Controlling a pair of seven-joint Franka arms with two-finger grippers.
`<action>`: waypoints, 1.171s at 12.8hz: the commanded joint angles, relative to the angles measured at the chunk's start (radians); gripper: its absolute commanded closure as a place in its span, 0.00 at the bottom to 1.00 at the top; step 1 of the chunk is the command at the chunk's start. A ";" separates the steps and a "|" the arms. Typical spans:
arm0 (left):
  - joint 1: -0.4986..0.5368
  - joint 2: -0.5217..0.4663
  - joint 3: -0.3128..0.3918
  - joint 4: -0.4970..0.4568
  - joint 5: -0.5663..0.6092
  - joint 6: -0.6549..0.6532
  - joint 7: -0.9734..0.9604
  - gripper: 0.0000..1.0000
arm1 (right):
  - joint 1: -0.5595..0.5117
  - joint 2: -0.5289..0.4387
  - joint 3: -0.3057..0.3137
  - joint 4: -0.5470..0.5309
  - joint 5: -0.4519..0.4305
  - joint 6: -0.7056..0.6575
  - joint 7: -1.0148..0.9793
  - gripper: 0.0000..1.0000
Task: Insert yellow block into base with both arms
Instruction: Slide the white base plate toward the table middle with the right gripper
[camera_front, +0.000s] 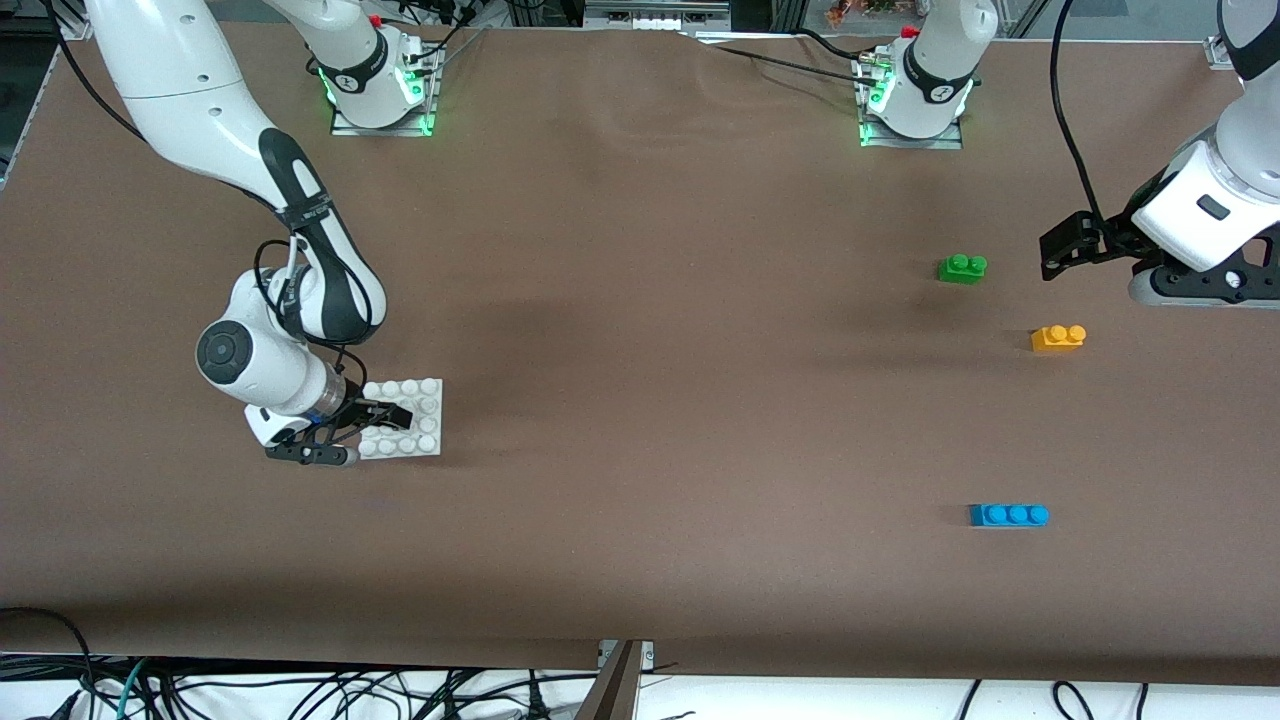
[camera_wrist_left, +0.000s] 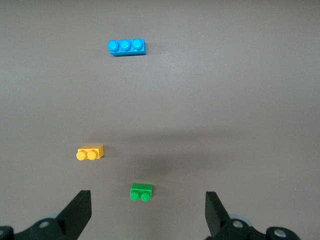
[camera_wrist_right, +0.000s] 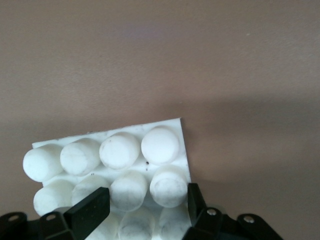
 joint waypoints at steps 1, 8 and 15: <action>-0.004 0.005 0.002 0.022 -0.009 -0.019 -0.009 0.00 | 0.047 0.005 0.006 -0.005 0.021 0.022 0.064 0.26; -0.004 0.005 0.002 0.022 -0.009 -0.019 -0.009 0.00 | 0.184 0.037 0.004 0.003 0.021 0.103 0.242 0.27; -0.005 0.005 0.002 0.022 -0.009 -0.019 -0.009 0.00 | 0.313 0.080 0.004 0.087 0.021 0.114 0.398 0.27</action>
